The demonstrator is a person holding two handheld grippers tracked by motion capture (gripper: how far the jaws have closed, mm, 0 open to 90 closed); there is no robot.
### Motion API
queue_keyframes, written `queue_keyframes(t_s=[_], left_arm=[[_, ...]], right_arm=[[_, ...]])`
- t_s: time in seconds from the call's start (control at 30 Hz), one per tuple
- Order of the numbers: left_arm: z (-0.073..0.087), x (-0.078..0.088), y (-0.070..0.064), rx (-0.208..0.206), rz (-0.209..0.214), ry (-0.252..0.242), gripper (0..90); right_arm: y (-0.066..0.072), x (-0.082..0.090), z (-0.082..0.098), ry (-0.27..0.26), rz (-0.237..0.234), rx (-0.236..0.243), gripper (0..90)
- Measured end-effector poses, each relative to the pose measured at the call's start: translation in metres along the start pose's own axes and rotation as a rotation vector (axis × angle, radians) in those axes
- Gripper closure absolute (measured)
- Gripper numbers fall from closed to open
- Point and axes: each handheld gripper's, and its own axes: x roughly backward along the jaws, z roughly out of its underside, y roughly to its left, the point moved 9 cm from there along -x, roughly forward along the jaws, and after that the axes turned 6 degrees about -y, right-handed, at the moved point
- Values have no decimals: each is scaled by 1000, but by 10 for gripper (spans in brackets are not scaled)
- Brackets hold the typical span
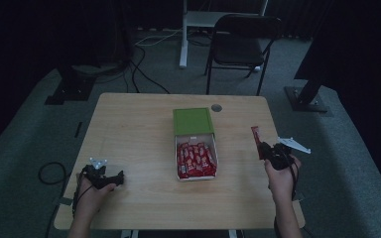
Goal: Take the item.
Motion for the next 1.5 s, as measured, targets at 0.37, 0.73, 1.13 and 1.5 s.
queue_keyframes(t_s=[0.37,0.73,1.13,1.5], left_arm=[[0,0,0,0,0,1,22],[0,0,0,0,0,1,22],[0,0,0,0,0,1,22],[0,0,0,-1,0,2,22]], right_arm=[[-23,-19,15,45,45,-36,820],[-39,-34,33,91,77,-56,820],[-53,-43,53,141,113,-57,820],[-58,-48,67,186,120,-50,818]])
